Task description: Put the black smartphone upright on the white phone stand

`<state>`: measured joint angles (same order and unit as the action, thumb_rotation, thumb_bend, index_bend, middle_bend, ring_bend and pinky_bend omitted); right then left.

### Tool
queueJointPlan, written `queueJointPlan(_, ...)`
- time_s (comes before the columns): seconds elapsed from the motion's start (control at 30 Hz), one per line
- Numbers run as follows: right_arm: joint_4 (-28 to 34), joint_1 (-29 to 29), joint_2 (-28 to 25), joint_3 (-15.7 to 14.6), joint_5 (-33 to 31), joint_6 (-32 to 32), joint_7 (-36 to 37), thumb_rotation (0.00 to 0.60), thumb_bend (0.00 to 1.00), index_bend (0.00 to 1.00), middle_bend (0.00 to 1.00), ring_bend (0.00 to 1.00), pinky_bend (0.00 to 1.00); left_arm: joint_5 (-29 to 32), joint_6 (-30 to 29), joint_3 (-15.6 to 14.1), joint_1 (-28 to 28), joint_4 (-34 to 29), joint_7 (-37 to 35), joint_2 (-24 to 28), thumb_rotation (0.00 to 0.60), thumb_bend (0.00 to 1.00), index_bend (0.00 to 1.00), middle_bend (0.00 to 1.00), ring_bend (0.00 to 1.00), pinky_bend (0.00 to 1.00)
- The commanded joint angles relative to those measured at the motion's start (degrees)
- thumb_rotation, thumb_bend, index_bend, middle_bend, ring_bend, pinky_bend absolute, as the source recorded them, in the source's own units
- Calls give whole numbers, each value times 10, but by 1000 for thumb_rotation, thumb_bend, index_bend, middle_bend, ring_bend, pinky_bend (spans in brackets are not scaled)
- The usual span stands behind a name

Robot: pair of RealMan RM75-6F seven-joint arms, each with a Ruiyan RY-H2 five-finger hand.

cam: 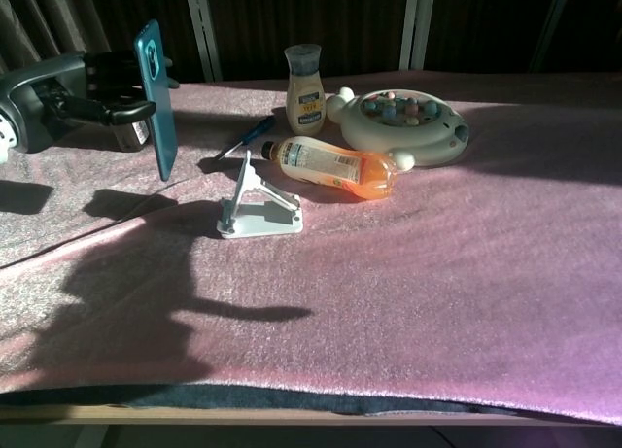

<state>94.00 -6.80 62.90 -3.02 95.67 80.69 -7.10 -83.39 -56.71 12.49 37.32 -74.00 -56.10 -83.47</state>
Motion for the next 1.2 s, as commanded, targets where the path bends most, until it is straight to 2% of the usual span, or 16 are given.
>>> queueJointPlan(0.03,-1,0,-1,0,1,0,1,600,177,0,0,0,23,-44,-39,-26,5,45,-26,-39,600,375,871,1000,562,39)
queueJointPlan(0.17,0,0,0,-3,3,-1,-3,600,177,0,0,0,23,-65,-57,-44,9,85,-54,-70,600,375,871,1000,561,42)
queueJointPlan(0.37,0,-1,2,-2,1,-5,-8,600,177,0,0,0,23,-60,-57,-44,24,124,-77,-103,600,375,870,1000,558,42)
queueJointPlan(0.53,0,-2,1,-3,1,-7,-8,600,177,0,0,0,23,-46,-57,-37,29,137,-81,-121,600,375,871,1000,558,45)
queueJointPlan(1.2,0,-1,-2,-4,5,-1,3,600,177,0,0,0,23,-35,-37,-55,45,184,-79,-161,600,374,869,1000,549,48)
